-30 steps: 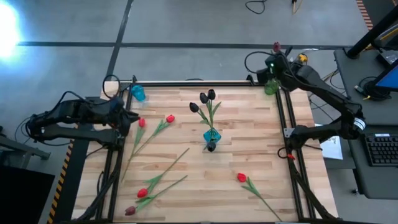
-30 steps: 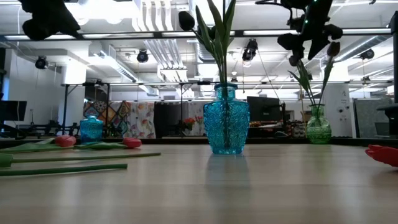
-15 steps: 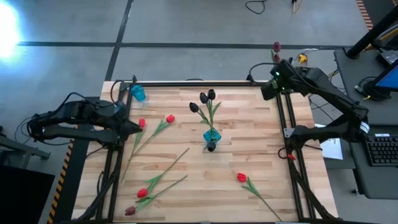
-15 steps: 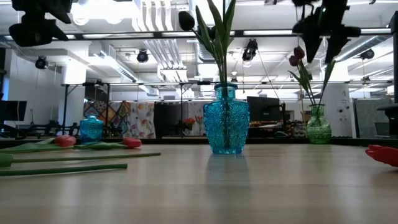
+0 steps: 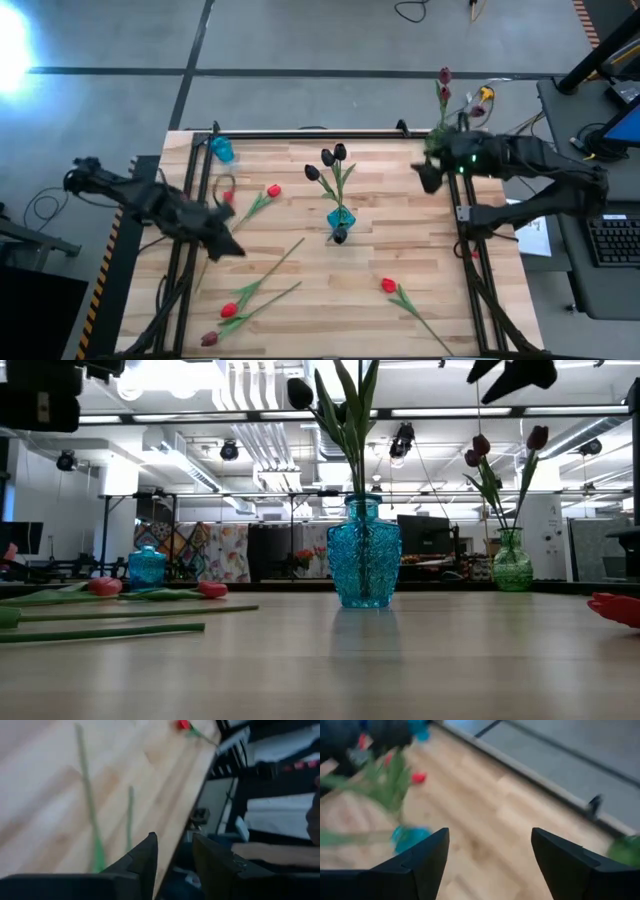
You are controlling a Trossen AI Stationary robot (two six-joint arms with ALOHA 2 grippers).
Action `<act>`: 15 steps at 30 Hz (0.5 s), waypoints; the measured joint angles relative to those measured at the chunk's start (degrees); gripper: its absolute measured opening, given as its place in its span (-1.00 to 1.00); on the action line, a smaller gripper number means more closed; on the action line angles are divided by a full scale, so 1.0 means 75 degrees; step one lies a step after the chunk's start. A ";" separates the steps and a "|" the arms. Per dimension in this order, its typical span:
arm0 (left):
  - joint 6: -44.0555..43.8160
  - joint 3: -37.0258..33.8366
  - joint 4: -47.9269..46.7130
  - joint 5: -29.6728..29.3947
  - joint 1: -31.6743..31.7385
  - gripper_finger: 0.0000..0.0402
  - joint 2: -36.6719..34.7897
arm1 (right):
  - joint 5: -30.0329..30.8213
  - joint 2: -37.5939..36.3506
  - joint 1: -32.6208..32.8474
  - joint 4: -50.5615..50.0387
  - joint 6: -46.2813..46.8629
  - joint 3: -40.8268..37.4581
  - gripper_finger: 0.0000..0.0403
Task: Sort flowers into vase by color
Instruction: Put the dark red flower into the green vase
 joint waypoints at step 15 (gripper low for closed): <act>-0.2516 0.0589 0.1110 -0.1822 -0.4511 -0.56 0.3552 | 0.0011 0.0304 0.2726 -0.1722 0.3425 -0.0023 0.16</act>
